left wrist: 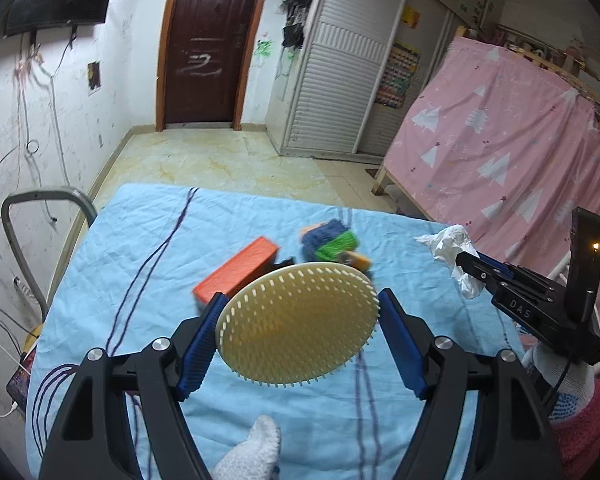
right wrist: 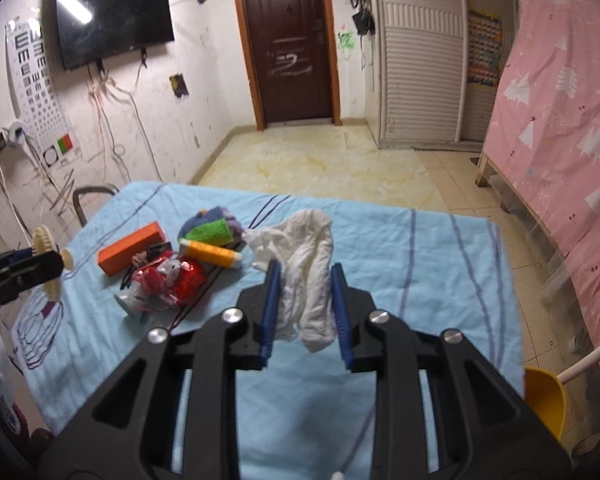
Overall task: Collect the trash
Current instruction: 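Carry the white cloth and yellow brush to the yellow bucket and release both, then move both open grippers back over the bed, then grasp the red snack bag with the right gripper while the left grasps the orange box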
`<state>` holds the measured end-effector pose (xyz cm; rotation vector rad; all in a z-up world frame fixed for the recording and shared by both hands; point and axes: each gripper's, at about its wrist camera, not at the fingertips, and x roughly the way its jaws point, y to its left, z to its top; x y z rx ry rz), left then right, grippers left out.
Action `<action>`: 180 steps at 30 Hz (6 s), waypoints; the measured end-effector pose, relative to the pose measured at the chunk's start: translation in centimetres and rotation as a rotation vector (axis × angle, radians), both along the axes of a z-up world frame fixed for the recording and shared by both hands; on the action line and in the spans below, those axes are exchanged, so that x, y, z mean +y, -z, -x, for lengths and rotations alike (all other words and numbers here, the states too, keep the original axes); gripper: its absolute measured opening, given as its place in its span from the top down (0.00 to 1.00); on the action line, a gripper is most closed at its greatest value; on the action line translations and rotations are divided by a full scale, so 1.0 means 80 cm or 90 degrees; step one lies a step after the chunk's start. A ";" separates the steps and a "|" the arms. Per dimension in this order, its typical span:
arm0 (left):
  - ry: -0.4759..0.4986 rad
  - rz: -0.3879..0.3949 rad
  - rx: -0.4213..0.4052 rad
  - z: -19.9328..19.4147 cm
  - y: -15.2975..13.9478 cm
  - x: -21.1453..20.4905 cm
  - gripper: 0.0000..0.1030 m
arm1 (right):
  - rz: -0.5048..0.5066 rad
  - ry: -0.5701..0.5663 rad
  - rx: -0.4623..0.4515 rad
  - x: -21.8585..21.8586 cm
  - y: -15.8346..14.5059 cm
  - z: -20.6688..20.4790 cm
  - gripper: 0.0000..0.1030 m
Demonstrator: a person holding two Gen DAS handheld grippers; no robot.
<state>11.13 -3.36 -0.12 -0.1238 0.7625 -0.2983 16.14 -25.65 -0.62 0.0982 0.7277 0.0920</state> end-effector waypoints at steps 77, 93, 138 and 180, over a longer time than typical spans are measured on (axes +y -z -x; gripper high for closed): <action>0.422 -0.049 -0.029 0.090 -0.009 -0.462 0.22 | -0.142 0.373 -0.099 -0.335 0.037 0.249 0.51; 0.344 -0.015 -0.047 0.058 -0.035 -0.374 0.22 | -0.109 0.308 -0.090 -0.277 0.015 0.206 0.50; 0.039 -0.101 0.007 -0.092 0.031 0.027 0.22 | -0.042 -0.025 0.015 0.038 0.014 -0.014 0.39; 0.023 -0.041 0.085 -0.130 0.091 0.083 0.80 | -0.098 -0.133 0.134 0.132 0.062 -0.070 0.57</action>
